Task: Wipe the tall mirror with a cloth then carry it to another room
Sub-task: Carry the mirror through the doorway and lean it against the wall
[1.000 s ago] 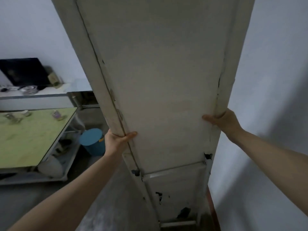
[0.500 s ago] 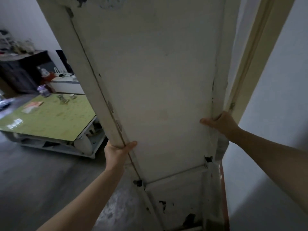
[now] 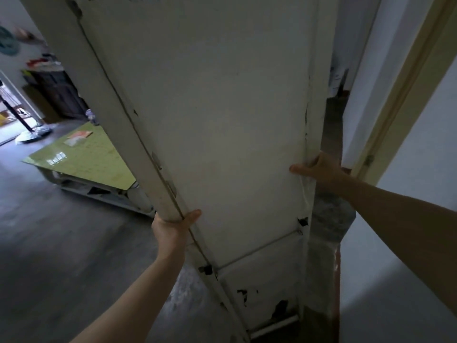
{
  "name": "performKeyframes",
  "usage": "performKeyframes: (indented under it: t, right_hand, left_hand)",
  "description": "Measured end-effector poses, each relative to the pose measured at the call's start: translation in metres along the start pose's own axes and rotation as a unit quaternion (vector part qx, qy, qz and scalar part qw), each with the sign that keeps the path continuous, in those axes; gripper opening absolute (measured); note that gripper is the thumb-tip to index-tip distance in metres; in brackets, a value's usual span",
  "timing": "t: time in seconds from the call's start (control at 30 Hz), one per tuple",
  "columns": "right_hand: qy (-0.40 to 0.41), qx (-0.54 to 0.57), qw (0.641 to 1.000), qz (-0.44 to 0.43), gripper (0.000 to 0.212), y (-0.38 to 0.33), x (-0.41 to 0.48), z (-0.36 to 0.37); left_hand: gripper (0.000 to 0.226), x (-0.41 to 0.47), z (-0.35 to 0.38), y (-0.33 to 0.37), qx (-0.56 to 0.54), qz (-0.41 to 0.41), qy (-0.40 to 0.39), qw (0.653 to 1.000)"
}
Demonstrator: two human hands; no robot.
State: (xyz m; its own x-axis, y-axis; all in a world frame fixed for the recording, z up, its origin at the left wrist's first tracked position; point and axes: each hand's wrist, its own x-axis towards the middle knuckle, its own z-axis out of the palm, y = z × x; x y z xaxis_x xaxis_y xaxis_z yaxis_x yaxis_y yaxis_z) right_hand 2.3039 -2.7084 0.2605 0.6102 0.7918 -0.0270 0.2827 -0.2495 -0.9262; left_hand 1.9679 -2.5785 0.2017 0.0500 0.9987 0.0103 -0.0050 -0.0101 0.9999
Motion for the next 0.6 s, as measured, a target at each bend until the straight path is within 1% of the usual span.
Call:
performKeyframes:
  t: [0.07, 0.13, 0.17, 0.23, 0.3, 0.37, 0.6]
  right_hand:
    - [-0.005, 0.002, 1.000, 0.006, 0.024, -0.003, 0.005, 0.004]
    - [-0.025, 0.008, 1.000, 0.010, 0.025, -0.006, 0.011, 0.009]
    - [-0.039, 0.011, 0.999, 0.006, 0.034, -0.008, 0.013, 0.010]
    - [-0.061, 0.016, 0.998, 0.004, 0.062, -0.014, 0.015, 0.014]
    - [-0.059, 0.012, 0.998, -0.004, 0.078, -0.018, 0.014, 0.019]
    - [-0.047, 0.017, 0.999, -0.008, 0.082, -0.020, 0.015, 0.025]
    - [-0.018, 0.021, 1.000, -0.012, 0.083, -0.021, 0.009, 0.038]
  left_hand:
    - [0.054, -0.004, -0.003, 0.000, 0.002, -0.001, 0.017, 1.000]
    - [0.055, -0.008, -0.007, -0.002, 0.004, 0.000, 0.028, 1.000]
    - [0.056, -0.009, -0.008, -0.002, 0.001, 0.001, 0.030, 1.000]
    - [0.059, -0.013, -0.012, 0.000, 0.000, 0.002, 0.038, 0.999]
    - [0.060, -0.017, -0.015, 0.002, -0.006, 0.006, 0.039, 0.999]
    - [0.058, -0.024, -0.017, 0.004, -0.009, 0.011, 0.034, 0.999]
    - [0.055, -0.039, -0.028, 0.005, -0.002, 0.012, 0.042, 0.999]
